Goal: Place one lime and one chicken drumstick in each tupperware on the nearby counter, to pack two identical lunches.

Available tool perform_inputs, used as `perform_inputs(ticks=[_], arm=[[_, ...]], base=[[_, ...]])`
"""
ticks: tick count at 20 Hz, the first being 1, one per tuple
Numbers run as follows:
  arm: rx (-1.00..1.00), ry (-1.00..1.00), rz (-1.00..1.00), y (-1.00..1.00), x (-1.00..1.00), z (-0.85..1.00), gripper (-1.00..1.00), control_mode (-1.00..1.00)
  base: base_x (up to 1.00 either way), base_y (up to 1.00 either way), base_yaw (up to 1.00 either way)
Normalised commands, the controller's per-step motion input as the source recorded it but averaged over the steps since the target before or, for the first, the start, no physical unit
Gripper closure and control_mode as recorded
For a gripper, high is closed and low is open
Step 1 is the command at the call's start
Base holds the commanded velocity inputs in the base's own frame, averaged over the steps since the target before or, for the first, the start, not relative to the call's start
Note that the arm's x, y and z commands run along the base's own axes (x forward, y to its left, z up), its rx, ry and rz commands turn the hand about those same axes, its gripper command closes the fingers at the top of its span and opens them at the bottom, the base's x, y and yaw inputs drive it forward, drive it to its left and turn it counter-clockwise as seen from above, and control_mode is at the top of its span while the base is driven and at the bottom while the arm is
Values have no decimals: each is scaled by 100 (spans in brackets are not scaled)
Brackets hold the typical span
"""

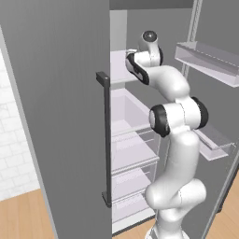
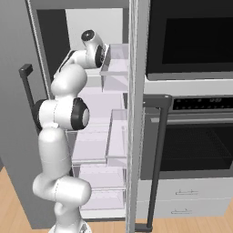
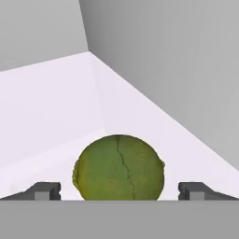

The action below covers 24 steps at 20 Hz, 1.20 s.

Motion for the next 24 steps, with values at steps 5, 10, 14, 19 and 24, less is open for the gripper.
perform_inputs(ticks=[5,10,14,19,24], arm=[[0,3,0,-1,27,-10,-100,-100],[0,2,0,0,14,-18,-100,-100],[-3,2,0,0,3,-32,100,-100],[0,0,0,-1,0,-2,100,-100],[-1,-14,1,1,-16,0,100,-100]], base=[[0,0,0],[0,0,0],[0,0,0],[0,0,0],[0,0,0]])
